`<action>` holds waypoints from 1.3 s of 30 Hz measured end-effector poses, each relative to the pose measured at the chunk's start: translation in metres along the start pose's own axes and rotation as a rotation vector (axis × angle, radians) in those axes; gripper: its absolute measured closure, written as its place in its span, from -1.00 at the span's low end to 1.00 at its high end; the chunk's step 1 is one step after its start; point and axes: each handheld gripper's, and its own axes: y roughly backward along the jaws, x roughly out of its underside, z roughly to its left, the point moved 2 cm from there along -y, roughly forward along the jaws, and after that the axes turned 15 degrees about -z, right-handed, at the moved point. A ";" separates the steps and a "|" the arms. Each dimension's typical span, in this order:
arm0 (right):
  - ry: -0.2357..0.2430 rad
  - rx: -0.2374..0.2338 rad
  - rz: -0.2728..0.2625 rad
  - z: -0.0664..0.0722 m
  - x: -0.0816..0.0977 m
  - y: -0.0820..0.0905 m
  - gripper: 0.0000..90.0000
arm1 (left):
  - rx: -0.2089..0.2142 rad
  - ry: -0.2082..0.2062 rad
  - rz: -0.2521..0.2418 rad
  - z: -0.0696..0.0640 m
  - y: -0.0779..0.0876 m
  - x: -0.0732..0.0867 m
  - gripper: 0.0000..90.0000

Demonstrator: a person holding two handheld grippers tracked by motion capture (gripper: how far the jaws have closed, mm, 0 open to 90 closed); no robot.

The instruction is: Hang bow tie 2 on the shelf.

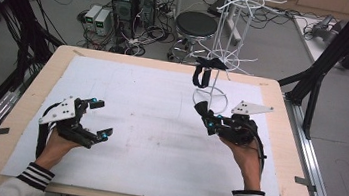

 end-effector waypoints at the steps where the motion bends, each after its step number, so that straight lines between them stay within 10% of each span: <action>1: -0.001 0.006 -0.005 -0.001 -0.001 0.003 0.72 | -0.001 0.000 0.000 0.000 0.000 0.000 -0.96; 39: -0.073 0.324 -0.245 -0.056 -0.028 0.060 0.71 | -0.018 -0.002 -0.004 0.005 0.003 0.000 -0.96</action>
